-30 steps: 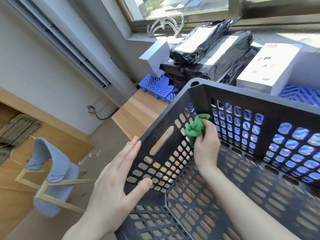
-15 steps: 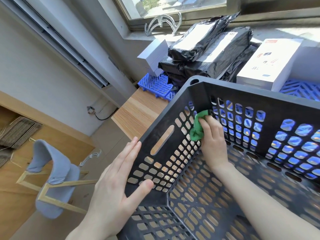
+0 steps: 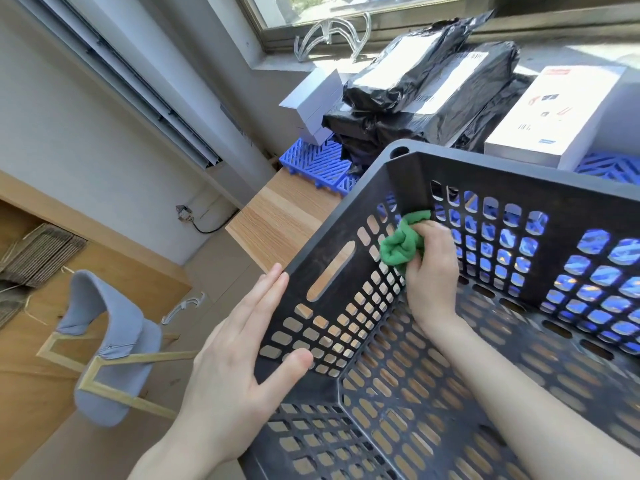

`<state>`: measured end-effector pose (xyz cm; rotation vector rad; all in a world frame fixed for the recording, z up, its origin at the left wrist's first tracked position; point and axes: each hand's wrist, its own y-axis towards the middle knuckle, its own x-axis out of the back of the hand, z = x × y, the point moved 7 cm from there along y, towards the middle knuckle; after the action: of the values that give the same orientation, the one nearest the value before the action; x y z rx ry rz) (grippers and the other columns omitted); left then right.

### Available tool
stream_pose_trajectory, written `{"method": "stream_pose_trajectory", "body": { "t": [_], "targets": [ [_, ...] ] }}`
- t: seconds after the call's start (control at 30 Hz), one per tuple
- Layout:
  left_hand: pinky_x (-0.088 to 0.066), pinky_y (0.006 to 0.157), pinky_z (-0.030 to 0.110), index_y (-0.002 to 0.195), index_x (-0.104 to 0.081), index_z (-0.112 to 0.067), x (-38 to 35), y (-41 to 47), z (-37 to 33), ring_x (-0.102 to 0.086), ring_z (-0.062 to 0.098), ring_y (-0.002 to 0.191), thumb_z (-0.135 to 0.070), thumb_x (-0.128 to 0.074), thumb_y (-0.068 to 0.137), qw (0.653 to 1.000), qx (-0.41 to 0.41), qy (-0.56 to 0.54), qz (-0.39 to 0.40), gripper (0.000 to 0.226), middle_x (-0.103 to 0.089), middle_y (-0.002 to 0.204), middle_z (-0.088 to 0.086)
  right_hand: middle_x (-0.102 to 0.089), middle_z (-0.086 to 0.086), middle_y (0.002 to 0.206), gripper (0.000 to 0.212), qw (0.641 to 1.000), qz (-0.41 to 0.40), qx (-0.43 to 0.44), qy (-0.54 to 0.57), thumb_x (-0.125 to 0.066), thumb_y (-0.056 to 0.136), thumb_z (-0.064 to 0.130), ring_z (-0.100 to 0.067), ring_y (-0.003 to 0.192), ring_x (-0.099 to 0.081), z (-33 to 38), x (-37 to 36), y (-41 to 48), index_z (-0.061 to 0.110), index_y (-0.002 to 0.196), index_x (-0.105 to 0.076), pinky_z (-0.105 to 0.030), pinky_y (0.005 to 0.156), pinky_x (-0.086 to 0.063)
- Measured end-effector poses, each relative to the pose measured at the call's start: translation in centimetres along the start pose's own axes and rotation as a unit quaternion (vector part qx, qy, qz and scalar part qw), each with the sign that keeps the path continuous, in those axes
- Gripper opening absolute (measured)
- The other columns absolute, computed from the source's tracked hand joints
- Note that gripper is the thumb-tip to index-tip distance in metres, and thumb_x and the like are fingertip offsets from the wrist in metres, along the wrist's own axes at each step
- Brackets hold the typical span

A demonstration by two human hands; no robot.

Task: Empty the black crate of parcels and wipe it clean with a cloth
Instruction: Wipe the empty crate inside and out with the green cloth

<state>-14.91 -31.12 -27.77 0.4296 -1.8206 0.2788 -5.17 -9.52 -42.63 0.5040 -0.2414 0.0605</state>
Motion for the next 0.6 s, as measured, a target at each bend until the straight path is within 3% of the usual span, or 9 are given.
{"method": "stream_pose_trajectory", "body": {
  "t": [0.2,0.33,0.43,0.6],
  "targets": [
    [-0.037,0.108,0.046,0.149,-0.021,-0.048,0.0,0.0,0.1,-0.019,-0.011,0.141,-0.067,-0.039,0.081,1.000,-0.003,-0.003,-0.002,0.073,-0.014,0.154,-0.035,-0.058,-0.016,0.119,0.025,0.988,-0.057,0.097,0.105,-0.055,0.088,-0.007,-0.028,0.112,-0.054,7.8,1.3,3.8,-0.004,0.112,-0.059,-0.032,0.099,-0.042],
    [-0.037,0.108,0.047,0.149,-0.020,-0.049,0.0,0.0,0.0,-0.018,-0.011,0.141,-0.069,-0.038,0.081,1.000,-0.002,-0.001,-0.003,0.073,-0.014,0.154,-0.035,-0.056,-0.018,0.127,0.032,0.988,-0.040,0.136,0.054,-0.053,0.088,-0.005,-0.030,0.116,-0.053,7.0,0.4,2.7,0.007,0.117,-0.051,-0.030,0.102,-0.042],
    [-0.037,0.108,0.049,0.149,-0.020,-0.049,0.0,0.0,0.0,-0.018,-0.010,0.141,-0.069,-0.038,0.081,1.000,-0.001,-0.002,-0.004,0.073,-0.013,0.154,-0.036,-0.055,-0.023,0.126,0.034,0.993,0.006,0.117,-0.024,-0.054,0.080,-0.007,-0.034,0.114,-0.052,2.8,-0.8,0.3,0.007,0.110,-0.047,-0.030,0.099,-0.041],
    [-0.037,0.108,0.051,0.148,-0.020,-0.051,-0.1,0.1,0.1,-0.022,-0.008,0.141,-0.067,-0.039,0.081,1.000,0.003,-0.012,0.000,0.072,-0.014,0.154,-0.035,-0.048,-0.027,0.128,0.039,0.972,0.181,0.025,-0.148,-0.064,0.068,-0.018,-0.044,0.111,-0.051,-4.5,-3.1,-4.2,-0.001,0.101,-0.051,-0.049,0.080,-0.055]
  ]
}}
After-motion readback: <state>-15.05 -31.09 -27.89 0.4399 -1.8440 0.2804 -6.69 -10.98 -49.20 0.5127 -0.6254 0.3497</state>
